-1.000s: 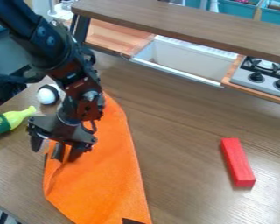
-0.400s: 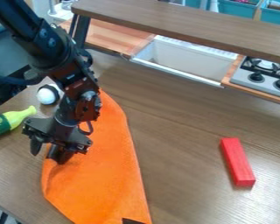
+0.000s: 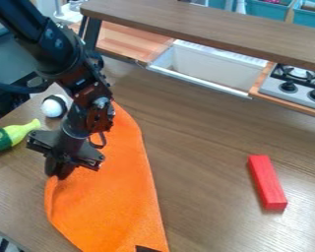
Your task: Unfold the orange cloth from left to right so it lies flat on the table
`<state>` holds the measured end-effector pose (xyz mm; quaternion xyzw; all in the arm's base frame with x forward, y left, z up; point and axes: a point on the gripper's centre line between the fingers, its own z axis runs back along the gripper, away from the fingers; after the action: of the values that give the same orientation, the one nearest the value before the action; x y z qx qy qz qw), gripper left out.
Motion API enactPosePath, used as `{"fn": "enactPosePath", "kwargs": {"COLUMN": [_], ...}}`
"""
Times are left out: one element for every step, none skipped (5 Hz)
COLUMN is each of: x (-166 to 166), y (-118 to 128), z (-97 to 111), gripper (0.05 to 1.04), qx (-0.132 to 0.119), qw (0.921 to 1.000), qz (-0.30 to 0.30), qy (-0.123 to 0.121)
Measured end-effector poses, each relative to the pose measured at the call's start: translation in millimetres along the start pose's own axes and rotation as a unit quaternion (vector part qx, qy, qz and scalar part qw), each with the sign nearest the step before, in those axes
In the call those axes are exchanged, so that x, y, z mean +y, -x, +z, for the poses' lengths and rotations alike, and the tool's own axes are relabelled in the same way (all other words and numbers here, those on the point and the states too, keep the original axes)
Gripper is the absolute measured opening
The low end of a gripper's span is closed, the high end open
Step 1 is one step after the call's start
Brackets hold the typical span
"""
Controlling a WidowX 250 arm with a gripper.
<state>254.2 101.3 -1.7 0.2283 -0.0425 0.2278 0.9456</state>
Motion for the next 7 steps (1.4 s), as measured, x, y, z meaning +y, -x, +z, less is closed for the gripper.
{"fn": "enactPosePath", "kwargs": {"x": [2, 3, -4, -21, -41, -66, -101], "y": [-3, -7, -11, -23, -31, -42, -55], "z": [7, 24, 36, 59, 72, 88, 98], "gripper": [0.073, 0.061, 0.059, 0.059, 0.059, 0.059, 0.059], "qx": [0.011, 0.015, 0.032, 0.032, 0.043, 0.059, 0.070], "qw": [0.9998, 0.9993, 0.9983, 0.9975, 0.9967, 0.9954, 0.9951], "qz": [0.003, 0.007, 0.004, 0.001, 0.002, 0.006, 0.006], "qy": [0.013, 0.032, 0.049, 0.064, 0.069, 0.075, 0.070]}}
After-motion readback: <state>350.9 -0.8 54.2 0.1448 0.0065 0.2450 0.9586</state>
